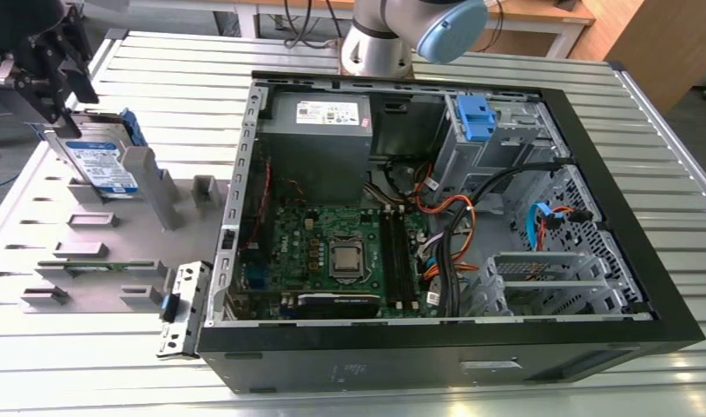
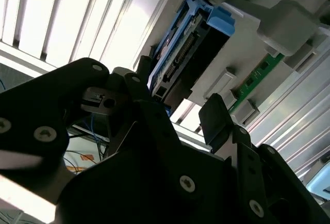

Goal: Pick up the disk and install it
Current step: 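Pick up the disk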

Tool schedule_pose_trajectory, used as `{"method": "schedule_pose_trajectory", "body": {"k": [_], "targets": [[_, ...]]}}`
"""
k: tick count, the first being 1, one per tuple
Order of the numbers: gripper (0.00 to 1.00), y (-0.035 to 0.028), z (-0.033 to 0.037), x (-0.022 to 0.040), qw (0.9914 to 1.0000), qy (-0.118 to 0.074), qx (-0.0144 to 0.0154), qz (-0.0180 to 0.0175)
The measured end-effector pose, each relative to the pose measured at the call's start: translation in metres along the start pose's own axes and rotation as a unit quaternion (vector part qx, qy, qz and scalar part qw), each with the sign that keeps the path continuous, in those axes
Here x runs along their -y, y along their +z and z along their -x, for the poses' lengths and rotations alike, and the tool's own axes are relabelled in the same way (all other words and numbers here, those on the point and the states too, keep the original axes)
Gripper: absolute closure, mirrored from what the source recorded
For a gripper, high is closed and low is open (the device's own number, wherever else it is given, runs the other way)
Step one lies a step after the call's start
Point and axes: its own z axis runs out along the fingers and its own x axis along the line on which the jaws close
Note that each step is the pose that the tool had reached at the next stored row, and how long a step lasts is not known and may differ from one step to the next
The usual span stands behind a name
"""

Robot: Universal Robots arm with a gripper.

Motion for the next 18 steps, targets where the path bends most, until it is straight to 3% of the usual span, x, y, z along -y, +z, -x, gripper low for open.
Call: {"method": "schedule_pose_trajectory", "body": {"k": [10,18], "targets": [[0.36,0.0163,-0.0003,-0.0003,1.00000,0.000,0.0000,0.0000],[0.36,0.0170,-0.0003,-0.0003,1.00000,0.000,-0.0003,0.0000]]}}
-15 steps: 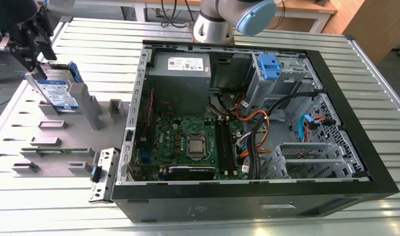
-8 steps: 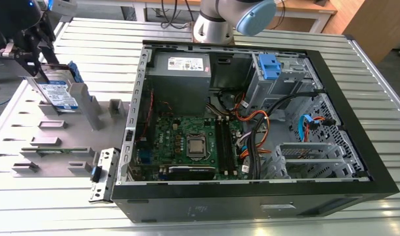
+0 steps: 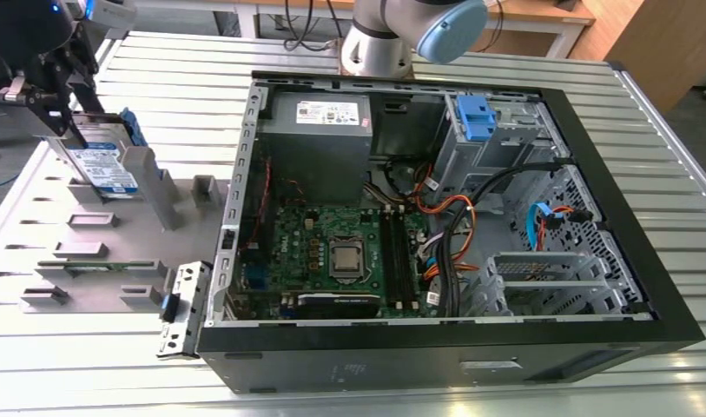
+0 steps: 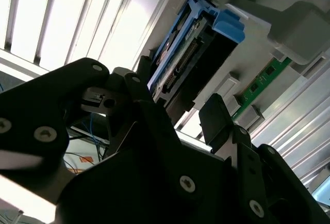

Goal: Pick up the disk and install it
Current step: 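Pick up the disk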

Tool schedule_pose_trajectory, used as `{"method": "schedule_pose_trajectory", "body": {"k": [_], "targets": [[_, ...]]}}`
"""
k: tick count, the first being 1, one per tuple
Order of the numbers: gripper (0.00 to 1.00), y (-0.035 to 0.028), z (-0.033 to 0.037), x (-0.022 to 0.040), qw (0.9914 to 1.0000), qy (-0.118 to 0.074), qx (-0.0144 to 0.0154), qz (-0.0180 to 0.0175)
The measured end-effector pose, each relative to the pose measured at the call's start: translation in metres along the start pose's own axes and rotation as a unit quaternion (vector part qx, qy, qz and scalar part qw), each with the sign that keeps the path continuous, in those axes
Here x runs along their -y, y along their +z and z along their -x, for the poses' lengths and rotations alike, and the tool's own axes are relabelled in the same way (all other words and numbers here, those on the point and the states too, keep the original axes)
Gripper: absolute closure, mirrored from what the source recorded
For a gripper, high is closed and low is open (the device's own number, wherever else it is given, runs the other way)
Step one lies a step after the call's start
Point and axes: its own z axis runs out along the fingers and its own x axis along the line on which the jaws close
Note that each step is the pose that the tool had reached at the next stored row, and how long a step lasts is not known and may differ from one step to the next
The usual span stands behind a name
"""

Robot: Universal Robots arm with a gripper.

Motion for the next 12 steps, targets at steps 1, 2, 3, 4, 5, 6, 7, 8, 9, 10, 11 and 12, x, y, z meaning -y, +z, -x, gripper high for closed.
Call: {"method": "schedule_pose_trajectory", "body": {"k": [1,2,3,4,5,6,7,8,9,10,11,12], "targets": [[0.36,0.0000,0.0000,0.0000,1.00000,0.000,0.0000,0.0000],[0.36,0.0000,0.0000,0.0000,1.00000,0.000,0.0000,0.0000],[0.37,0.0000,0.0000,0.0000,1.00000,0.000,-0.0001,0.0000],[0.37,0.0000,0.0000,0.0000,1.00000,0.000,-0.0001,0.0000],[0.43,0.0000,0.0000,0.0000,1.00000,0.000,-0.0001,0.0000],[0.49,0.0000,0.0000,0.0000,1.00000,0.000,-0.0002,0.0000],[0.49,0.0000,0.0000,0.0000,1.00000,0.000,-0.0002,0.0000],[0.55,0.0000,0.0000,0.0000,1.00000,0.000,-0.0002,0.0000],[0.55,0.0000,0.0000,0.0000,1.00000,0.000,-0.0002,0.0000],[0.62,0.0000,0.0000,0.0000,1.00000,0.000,-0.0002,0.0000],[0.62,0.0000,0.0000,0.0000,1.00000,0.000,-0.0002,0.0000],[0.62,0.0000,0.0000,0.0000,1.00000,0.000,-0.0003,0.0000]]}}
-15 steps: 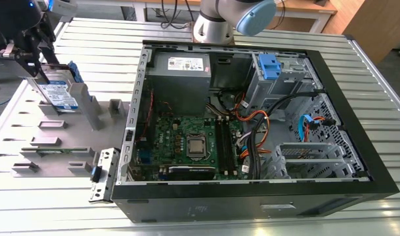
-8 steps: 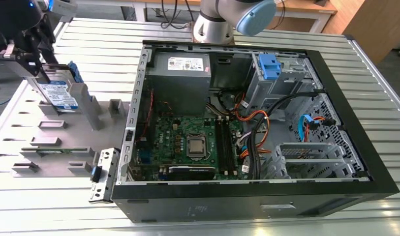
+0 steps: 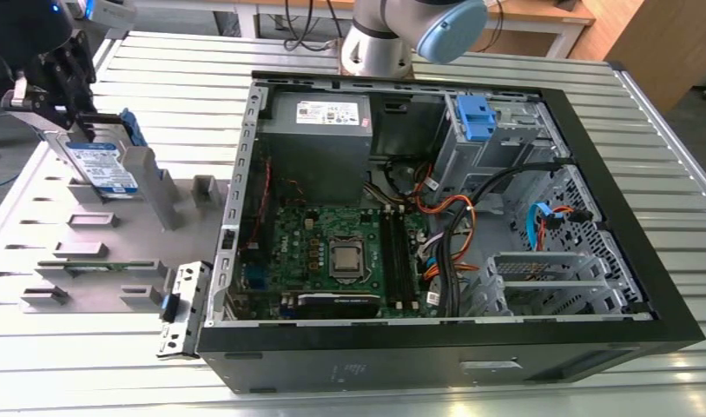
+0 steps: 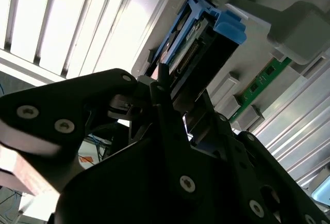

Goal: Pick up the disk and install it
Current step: 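Pick up the disk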

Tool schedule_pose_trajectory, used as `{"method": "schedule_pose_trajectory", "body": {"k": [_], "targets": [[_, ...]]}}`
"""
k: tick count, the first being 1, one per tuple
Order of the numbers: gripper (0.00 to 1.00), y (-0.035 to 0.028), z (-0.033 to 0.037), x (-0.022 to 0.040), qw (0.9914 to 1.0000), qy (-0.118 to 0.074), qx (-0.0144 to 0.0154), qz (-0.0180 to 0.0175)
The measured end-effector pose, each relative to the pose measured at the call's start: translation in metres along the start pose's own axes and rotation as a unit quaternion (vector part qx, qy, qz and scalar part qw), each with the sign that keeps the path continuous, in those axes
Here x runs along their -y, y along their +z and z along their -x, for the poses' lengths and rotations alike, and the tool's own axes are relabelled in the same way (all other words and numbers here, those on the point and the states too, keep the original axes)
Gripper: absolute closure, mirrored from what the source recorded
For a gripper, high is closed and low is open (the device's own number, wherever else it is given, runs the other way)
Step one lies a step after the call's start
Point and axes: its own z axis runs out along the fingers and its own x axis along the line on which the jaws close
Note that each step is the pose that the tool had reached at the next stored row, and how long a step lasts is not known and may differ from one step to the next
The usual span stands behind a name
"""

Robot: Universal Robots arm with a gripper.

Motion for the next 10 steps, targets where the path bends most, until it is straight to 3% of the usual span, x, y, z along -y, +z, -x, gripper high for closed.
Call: {"method": "schedule_pose_trajectory", "body": {"k": [4,10], "targets": [[0.62,0.0000,0.0000,0.0000,1.00000,0.000,-0.0001,0.0000],[0.62,0.0003,-0.0004,0.0000,0.99980,0.020,0.0006,-0.0004]]}}
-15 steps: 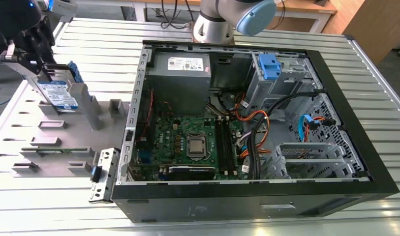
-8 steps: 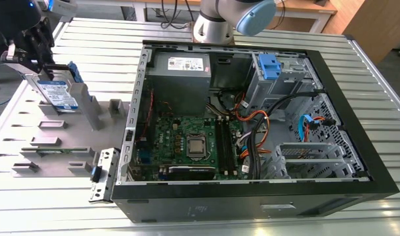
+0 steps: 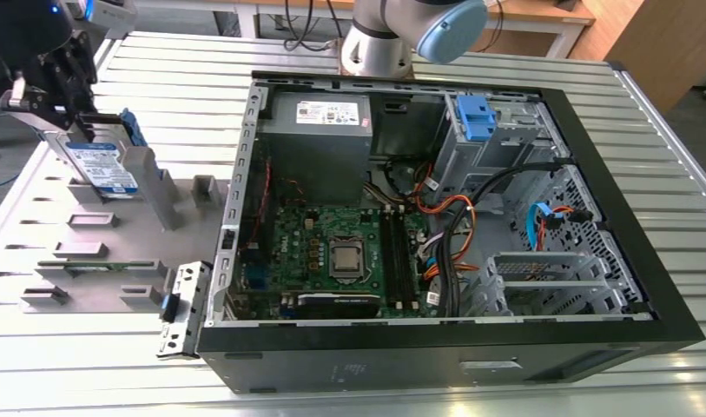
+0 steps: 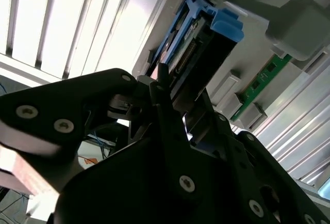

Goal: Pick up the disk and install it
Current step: 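Pick up the disk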

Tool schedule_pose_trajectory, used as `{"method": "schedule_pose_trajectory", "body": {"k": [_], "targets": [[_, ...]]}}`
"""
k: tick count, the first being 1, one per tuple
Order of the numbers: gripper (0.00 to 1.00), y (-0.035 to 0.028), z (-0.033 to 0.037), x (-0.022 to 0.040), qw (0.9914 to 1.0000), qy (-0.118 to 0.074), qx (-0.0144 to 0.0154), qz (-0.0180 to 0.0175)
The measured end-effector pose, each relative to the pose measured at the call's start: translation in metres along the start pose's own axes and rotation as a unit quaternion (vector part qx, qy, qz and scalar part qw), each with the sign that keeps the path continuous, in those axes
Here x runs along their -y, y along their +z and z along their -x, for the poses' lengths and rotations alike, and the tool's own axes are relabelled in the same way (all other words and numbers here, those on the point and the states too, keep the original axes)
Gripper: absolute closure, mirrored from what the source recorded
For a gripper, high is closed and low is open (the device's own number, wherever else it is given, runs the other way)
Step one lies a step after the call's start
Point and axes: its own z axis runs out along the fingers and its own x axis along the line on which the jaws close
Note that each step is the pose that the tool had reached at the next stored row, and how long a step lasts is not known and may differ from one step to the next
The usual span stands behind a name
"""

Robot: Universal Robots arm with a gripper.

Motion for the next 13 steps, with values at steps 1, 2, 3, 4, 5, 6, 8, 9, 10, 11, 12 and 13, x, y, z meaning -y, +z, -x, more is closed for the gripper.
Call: {"method": "schedule_pose_trajectory", "body": {"k": [1,2,3,4,5,6,8,9,10,11,12,13], "targets": [[0.62,0.0000,0.0000,0.0000,0.99999,0.004,0.0001,0.0000],[0.62,0.0000,0.0000,0.0000,0.99999,0.004,0.0002,-0.0001],[0.62,0.0000,0.0000,0.0001,0.99999,0.004,0.0001,-0.0001],[0.62,-0.0001,-0.0001,0.0000,0.99999,0.004,0.0001,0.0000],[0.62,-0.0001,-0.0001,0.0000,0.99999,0.004,0.0001,0.0000],[0.62,-0.0003,-0.0001,0.0000,0.99999,0.004,0.0001,0.0000],[0.62,-0.0012,-0.0001,0.0000,0.99999,0.004,0.0001,0.0000],[0.62,-0.0016,0.0000,0.0000,0.99999,0.004,0.0001,0.0000],[0.62,-0.0023,0.0000,-0.0001,0.99999,0.004,0.0001,0.0000],[0.62,-0.0025,0.0000,0.0000,0.99999,0.004,0.0001,-0.0001],[0.62,-0.0024,0.0000,0.0000,0.99999,0.004,0.0002,-0.0001],[0.62,-0.0024,0.0000,0.0000,0.99999,0.004,0.0000,-0.0001]]}}
